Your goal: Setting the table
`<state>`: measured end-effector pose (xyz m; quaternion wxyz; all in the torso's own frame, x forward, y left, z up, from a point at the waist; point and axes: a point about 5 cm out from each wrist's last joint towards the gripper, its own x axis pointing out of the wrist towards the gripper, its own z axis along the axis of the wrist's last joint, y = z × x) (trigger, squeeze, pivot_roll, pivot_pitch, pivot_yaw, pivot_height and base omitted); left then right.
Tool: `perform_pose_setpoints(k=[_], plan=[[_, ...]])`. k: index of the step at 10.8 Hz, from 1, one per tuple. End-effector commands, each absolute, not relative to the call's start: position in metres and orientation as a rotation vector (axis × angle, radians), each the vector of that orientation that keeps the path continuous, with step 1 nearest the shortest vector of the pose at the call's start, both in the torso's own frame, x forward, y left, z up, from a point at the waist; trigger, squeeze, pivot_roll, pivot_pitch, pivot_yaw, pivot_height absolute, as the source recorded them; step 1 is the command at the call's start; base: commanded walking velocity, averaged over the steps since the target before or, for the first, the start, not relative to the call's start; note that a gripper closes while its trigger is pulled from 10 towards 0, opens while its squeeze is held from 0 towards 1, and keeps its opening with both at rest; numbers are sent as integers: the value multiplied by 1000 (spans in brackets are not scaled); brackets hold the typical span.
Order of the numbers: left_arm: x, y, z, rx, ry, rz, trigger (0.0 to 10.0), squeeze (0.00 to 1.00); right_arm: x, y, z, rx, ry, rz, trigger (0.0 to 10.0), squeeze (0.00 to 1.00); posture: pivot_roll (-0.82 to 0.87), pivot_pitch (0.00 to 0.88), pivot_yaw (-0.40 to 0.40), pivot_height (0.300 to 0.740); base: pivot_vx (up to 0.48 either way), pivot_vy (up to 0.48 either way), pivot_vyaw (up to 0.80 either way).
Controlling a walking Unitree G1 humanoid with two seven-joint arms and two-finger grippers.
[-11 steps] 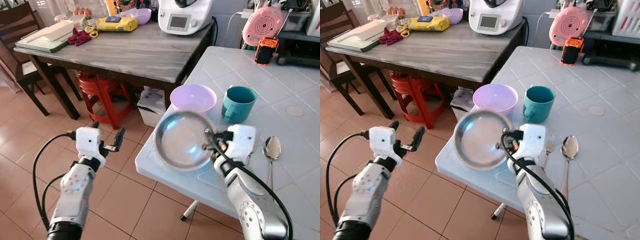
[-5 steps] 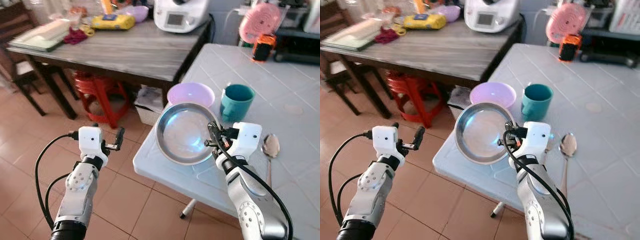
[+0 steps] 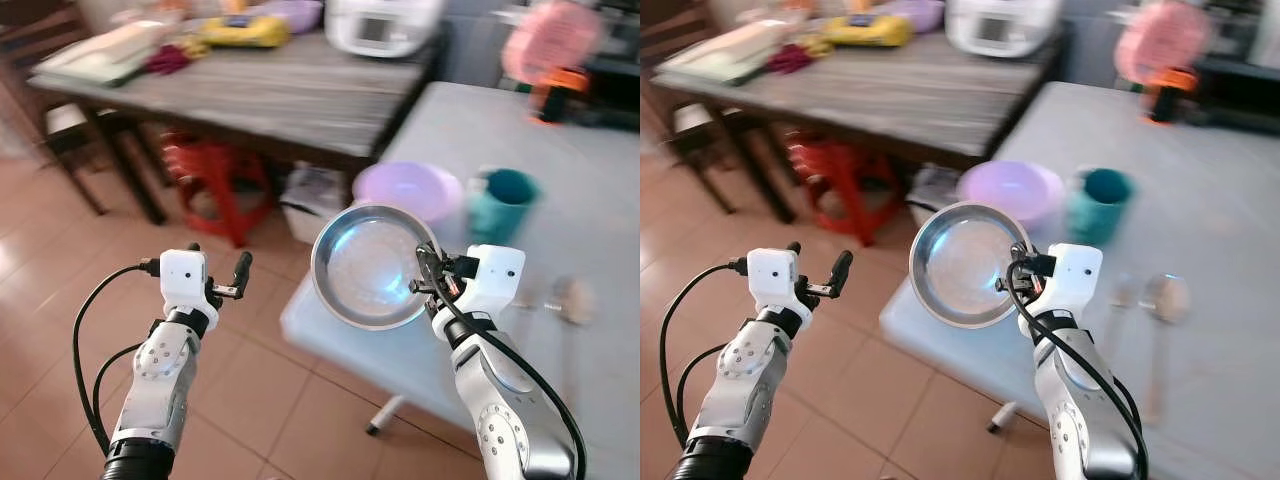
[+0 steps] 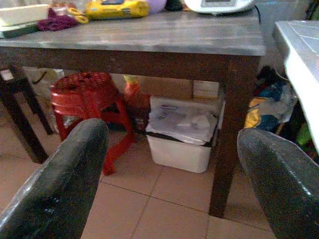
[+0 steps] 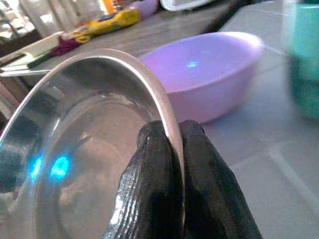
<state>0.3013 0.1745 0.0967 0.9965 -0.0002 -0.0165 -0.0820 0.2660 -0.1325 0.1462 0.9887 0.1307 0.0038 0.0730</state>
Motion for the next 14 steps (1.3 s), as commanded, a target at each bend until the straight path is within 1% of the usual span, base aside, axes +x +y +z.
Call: perform_pose_setpoints(k=[1, 4, 8, 14], plan=[[300, 182, 96, 16, -25, -155, 10000, 0, 265, -127, 147, 281, -2, 165, 10000, 0, -104, 73, 117, 740, 0, 386, 0], [301, 182, 96, 24, -23, -161, 10000, 0, 265, -128, 145, 283, 2, 154, 10000, 0, -102, 73, 121, 740, 0, 387, 0], [302, 182, 96, 28, -28, -170, 10000, 0, 266, -125, 145, 290, -1, 164, 10000, 0, -98, 70, 121, 740, 0, 388, -800], [301, 178, 94, 25, -34, -177, 10000, 0, 268, -130, 143, 273, -11, 156, 10000, 0, -93, 46, 112, 740, 0, 406, 0]])
